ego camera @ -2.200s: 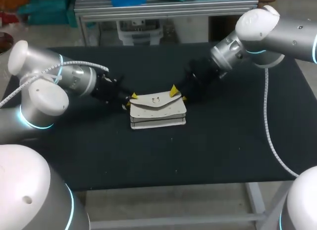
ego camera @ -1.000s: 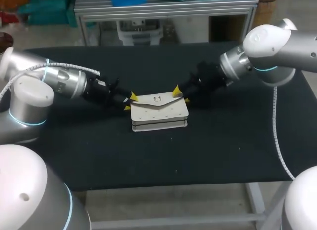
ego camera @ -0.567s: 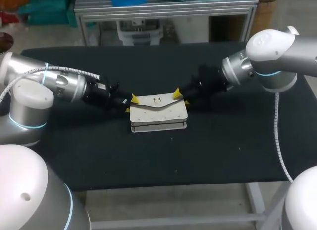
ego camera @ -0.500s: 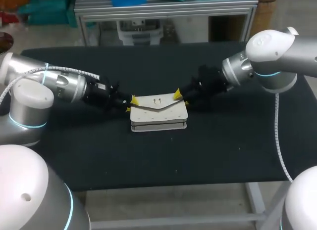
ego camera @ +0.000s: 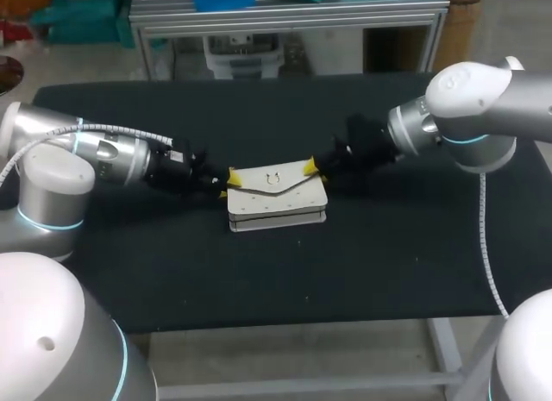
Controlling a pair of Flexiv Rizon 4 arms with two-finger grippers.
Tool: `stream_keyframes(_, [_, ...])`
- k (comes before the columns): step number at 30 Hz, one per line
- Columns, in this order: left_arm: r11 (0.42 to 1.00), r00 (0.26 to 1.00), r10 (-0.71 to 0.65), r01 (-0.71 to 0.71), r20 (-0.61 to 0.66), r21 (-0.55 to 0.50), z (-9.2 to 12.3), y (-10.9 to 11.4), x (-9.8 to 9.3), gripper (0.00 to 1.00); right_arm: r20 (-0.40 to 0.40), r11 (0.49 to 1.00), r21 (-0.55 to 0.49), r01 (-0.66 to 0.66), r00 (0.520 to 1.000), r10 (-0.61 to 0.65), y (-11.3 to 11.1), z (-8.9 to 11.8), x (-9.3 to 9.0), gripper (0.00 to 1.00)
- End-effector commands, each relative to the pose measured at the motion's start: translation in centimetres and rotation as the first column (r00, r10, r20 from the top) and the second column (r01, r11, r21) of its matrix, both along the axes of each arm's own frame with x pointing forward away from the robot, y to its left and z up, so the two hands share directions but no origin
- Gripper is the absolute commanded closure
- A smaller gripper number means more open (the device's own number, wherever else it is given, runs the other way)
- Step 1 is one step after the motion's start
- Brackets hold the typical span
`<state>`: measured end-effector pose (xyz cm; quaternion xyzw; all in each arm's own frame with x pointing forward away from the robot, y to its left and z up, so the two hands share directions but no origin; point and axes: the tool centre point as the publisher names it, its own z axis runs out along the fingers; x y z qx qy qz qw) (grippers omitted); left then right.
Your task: Pick up the bag, open it, inspect its contents, close it, and place it on the opposite side
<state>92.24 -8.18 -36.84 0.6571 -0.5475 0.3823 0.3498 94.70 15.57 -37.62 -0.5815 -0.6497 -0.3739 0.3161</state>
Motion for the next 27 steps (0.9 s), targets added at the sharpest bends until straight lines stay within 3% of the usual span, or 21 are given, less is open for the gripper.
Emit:
stream_keyframes(1, [1.0, 1.0, 0.008, -0.008, 0.007, -0.002, 0.2, -0.1, -0.2, 0.58, -0.019, 1.0, 0.022, 0.018, 1.0, -0.017, -0.5, -0.2, -0.1, 0.0])
stream_keyframes(6, [1.0, 1.0, 0.013, -0.013, 0.004, -0.01, 0.7, 0.1, 0.1, 0.61, -0.039, 0.999, 0.042, 0.035, 0.999, -0.033, -0.7, 0.1, 0.5, 0.03])
stream_keyframes(12, [1.0, 1.0, 0.006, -0.007, -0.021, -0.022, 0.8, 0.0, 0.5, 0.69, -0.062, 0.997, 0.065, 0.05, 0.997, -0.046, -0.6, 0.4, 1.2, 0.2])
stream_keyframes(16, [0.999, 0.999, -0.007, 0.005, -0.047, -0.037, 0.6, -0.2, 0.6, 0.83, -0.067, 0.996, 0.084, 0.042, 0.997, -0.036, 0.1, 0.4, 0.9, 0.46])
stream_keyframes(19, [0.999, 0.998, -0.012, 0.009, -0.063, -0.051, 0.4, -0.2, 0.5, 0.82, -0.079, 0.994, 0.101, 0.032, 0.997, -0.024, 0.5, 0.1, 0.5, 0.44])
stream_keyframes(21, [0.998, 0.996, -0.024, 0.019, -0.083, -0.062, 0.2, -0.5, 0.6, 0.75, -0.082, 0.994, 0.104, 0.028, 0.996, -0.019, 0.7, -0.1, 0.2, 0.42])
stream_keyframes(22, [0.997, 0.995, -0.028, 0.022, -0.093, -0.067, 0.1, -0.7, 0.6, 0.76, -0.083, 0.994, 0.106, 0.027, 0.996, -0.018, 0.8, -0.2, 0.2, 0.46])
stream_keyframes(23, [0.998, 0.994, -0.028, 0.022, -0.101, -0.065, 0.0, -1.0, 0.6, 0.82, -0.084, 0.994, 0.106, 0.026, 0.996, -0.017, 0.8, -0.3, 0.2, 0.51])
stream_keyframes(24, [0.998, 0.995, -0.028, 0.022, -0.1, -0.064, -0.1, -1.2, 0.6, 1.0, -0.088, 0.993, 0.112, 0.022, 0.996, -0.012, 0.9, -0.4, 0.2, 0.54])
stream_keyframes(25, [0.998, 0.994, -0.027, 0.021, -0.101, -0.065, -0.2, -1.3, 0.6, 1.0, -0.087, 0.993, 0.113, 0.02, 0.996, -0.01, 0.9, -0.5, 0.2, 0.55])
stream_keyframes(26, [0.998, 0.994, -0.027, 0.02, -0.101, -0.068, -0.3, -1.4, 0.6, 1.0, -0.085, 0.994, 0.106, 0.013, 0.996, -0.004, 1.1, -0.5, 0.1, 0.68])
stream_keyframes(27, [0.997, 0.995, -0.027, 0.02, -0.101, -0.069, -0.3, -1.5, 0.6, 1.0, -0.08, 0.995, 0.102, 0.008, 0.997, 0.0, 1.2, -0.5, 0.1, 1.0])
